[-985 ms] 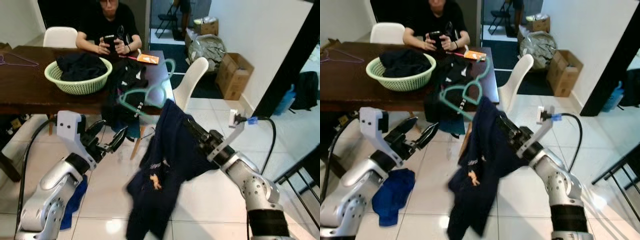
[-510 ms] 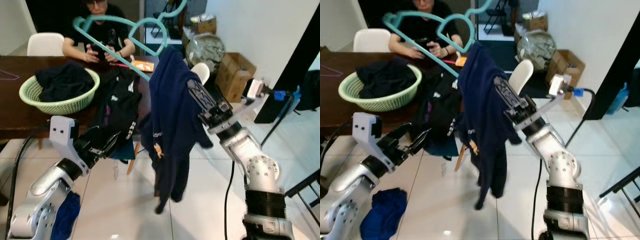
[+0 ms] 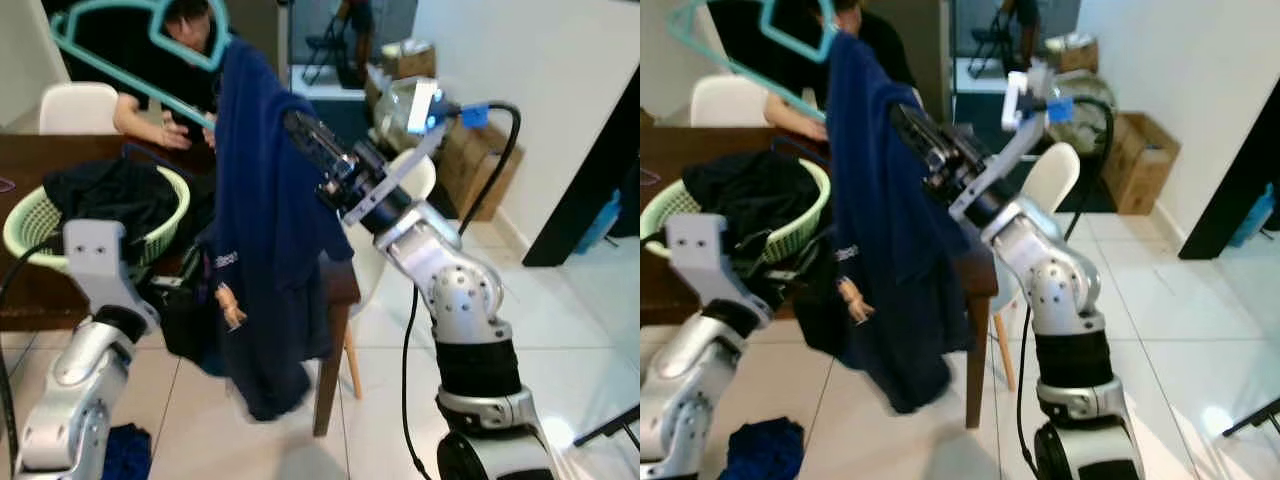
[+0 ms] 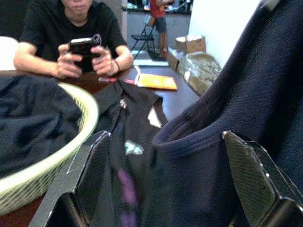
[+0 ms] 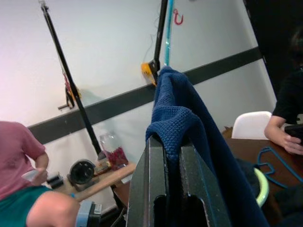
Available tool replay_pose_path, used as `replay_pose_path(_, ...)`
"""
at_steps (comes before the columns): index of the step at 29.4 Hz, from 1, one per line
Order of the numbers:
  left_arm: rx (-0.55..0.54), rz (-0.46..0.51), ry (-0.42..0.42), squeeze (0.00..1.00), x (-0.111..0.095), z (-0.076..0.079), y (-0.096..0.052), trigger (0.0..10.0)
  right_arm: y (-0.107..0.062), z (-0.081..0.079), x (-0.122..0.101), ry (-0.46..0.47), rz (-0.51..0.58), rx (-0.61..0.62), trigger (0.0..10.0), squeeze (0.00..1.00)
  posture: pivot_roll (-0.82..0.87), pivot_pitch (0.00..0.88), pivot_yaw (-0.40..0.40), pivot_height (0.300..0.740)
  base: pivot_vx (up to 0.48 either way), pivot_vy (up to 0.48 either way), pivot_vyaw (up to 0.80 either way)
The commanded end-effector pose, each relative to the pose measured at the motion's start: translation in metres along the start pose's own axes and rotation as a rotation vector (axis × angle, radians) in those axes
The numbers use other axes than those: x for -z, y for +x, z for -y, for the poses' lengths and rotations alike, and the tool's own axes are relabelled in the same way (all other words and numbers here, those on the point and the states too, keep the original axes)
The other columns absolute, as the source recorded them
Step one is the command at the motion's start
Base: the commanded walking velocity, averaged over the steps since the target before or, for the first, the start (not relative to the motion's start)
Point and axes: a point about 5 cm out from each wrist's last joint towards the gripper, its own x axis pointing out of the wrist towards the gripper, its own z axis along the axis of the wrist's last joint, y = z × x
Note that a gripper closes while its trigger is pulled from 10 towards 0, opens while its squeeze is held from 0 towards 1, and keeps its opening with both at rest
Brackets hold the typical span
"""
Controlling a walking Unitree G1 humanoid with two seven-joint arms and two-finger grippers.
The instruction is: Hang hanger
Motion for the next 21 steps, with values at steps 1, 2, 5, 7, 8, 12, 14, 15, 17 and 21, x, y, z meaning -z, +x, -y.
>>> replay_pose_path(1,-0.039,0.005,0.035,0.00,-0.002,-0.003,-0.001,10.0,0.017,-0.021,-0.002,-0.021,0.026,-0.078,10.0,0.00,0.11,0.000,-0.049,0.740,0.480,0.000,0.00)
replay_pose_path(2,-0.049,0.006,0.043,0.00,-0.003,-0.002,0.000,10.0,0.026,-0.025,0.000,-0.011,0.040,-0.074,10.0,0.00,0.11,0.000,-0.050,0.740,0.480,0.000,0.00)
replay_pose_path(5,-0.060,0.005,0.062,0.00,-0.003,-0.001,0.000,10.0,0.040,-0.022,0.001,-0.035,0.058,0.000,10.0,0.00,0.12,0.000,-0.051,0.740,0.480,0.000,0.00)
replay_pose_path(7,-0.061,0.003,0.078,0.00,-0.003,0.000,0.000,10.0,0.046,-0.013,0.003,-0.083,0.042,0.083,10.0,0.00,0.12,0.000,-0.058,0.740,0.480,0.000,0.00)
replay_pose_path(8,-0.061,0.003,0.078,0.00,-0.003,0.000,0.000,10.0,0.046,-0.013,0.003,-0.083,0.042,0.083,10.0,0.00,0.12,0.000,-0.058,0.740,0.480,0.000,0.00)
replay_pose_path(12,-0.055,-0.003,0.093,0.00,-0.001,0.004,0.001,10.0,0.043,-0.005,0.007,-0.081,0.025,0.134,10.0,0.00,0.12,0.000,-0.058,0.740,0.480,0.000,0.00)
replay_pose_path(14,-0.056,-0.005,0.095,0.00,-0.001,0.005,0.001,10.0,0.041,-0.004,0.009,-0.088,0.020,0.146,10.0,0.00,0.12,0.000,-0.058,0.740,0.480,0.000,0.00)
replay_pose_path(15,-0.055,-0.011,0.096,0.00,0.000,0.007,0.001,10.0,0.037,-0.001,0.012,-0.123,0.001,0.167,10.0,0.00,0.12,0.000,-0.057,0.740,0.480,0.000,0.00)
replay_pose_path(17,-0.053,-0.018,0.098,0.00,0.002,0.008,0.001,10.0,0.034,0.001,0.015,-0.163,-0.022,0.185,10.0,0.00,0.12,0.000,-0.057,0.740,0.480,0.000,0.00)
replay_pose_path(21,0.002,-0.047,0.078,0.00,0.007,0.017,0.002,10.0,0.020,0.014,0.029,-0.331,-0.132,0.267,10.0,0.00,0.11,0.000,-0.055,0.740,0.428,0.000,0.00)
